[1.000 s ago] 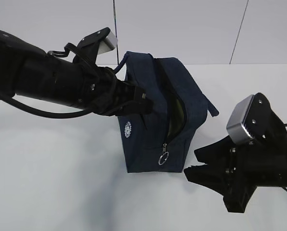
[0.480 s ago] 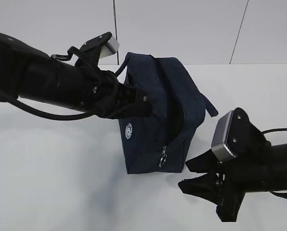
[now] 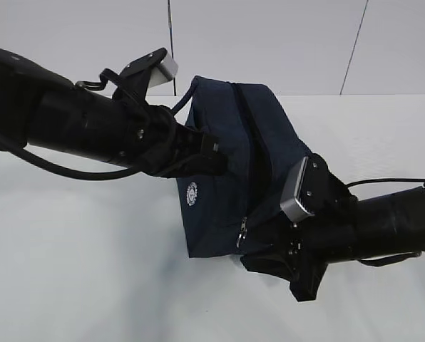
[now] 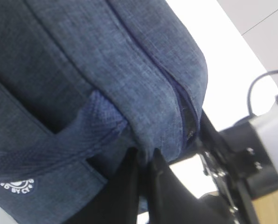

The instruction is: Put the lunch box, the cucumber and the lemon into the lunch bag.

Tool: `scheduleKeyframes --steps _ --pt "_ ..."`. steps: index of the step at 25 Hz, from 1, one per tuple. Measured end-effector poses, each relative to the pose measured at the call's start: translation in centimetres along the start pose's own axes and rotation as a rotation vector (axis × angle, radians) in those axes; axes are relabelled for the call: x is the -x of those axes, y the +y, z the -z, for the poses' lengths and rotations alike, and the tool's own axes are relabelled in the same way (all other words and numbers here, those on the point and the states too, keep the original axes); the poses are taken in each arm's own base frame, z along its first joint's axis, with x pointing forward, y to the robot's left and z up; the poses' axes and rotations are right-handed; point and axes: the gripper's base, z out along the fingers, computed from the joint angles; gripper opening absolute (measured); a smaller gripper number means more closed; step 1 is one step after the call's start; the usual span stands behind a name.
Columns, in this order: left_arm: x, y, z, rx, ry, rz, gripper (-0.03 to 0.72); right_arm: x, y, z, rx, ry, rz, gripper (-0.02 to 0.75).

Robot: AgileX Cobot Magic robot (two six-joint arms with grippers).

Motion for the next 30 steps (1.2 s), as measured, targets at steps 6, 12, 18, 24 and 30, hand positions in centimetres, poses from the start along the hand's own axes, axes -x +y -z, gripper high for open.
scheduleKeyframes --steps 6,12,18,24,30 --pt "-0.1 -0.2 0.0 -0.020 0.011 0.000 -0.006 -0.2 -1.5 -1.5 0.004 0.002 -0.004 0.380" --pt "-0.2 -0.3 0.0 -0.030 0.017 0.000 -0.006 -1.0 -1.8 -2.3 0.016 0.020 -0.022 0.380" --pt "-0.2 -0.3 0.0 -0.033 0.019 0.000 -0.006 -0.9 -2.0 -2.4 0.015 0.019 -0.004 0.380" --pt "-0.2 -0.3 0.0 -0.035 0.020 0.000 -0.006 -0.6 -2.6 -2.5 -0.010 0.030 0.027 0.380" --pt "-0.2 -0.3 0.0 -0.035 0.020 0.000 -0.006 -0.4 -3.1 -2.5 -0.036 0.049 0.035 0.380"
